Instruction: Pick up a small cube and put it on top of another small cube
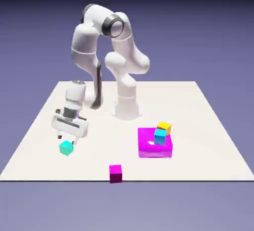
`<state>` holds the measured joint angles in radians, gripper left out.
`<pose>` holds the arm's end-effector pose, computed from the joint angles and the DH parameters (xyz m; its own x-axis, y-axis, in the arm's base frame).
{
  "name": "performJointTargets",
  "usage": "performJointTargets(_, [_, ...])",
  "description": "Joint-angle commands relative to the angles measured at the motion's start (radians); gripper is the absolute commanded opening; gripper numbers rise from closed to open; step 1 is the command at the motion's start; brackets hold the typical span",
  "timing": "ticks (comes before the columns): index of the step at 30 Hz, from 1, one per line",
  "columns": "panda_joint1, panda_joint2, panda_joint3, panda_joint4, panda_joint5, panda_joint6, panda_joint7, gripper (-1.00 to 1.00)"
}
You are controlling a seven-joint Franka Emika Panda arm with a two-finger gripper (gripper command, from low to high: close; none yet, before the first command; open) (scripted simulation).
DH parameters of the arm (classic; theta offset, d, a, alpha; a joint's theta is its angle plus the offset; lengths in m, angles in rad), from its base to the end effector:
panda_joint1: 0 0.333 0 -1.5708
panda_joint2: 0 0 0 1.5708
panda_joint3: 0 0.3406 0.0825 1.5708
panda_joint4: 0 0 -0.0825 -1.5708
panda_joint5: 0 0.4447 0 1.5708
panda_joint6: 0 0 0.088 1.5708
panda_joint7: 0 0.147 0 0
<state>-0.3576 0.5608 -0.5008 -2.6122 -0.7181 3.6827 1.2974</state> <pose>0.3346 -0.2970 0.0547 0.1999 -0.9325 0.3009 -0.9084 -0.2915 -0.2999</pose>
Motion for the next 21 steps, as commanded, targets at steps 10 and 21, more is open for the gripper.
performJointTargets(10, [-0.003,-0.155,-0.029,-0.073,-0.07,-0.081,0.006,-1.0])
performJointTargets(21, [0.01,-0.199,0.091,0.065,-0.5,-0.116,0.338,-1.0])
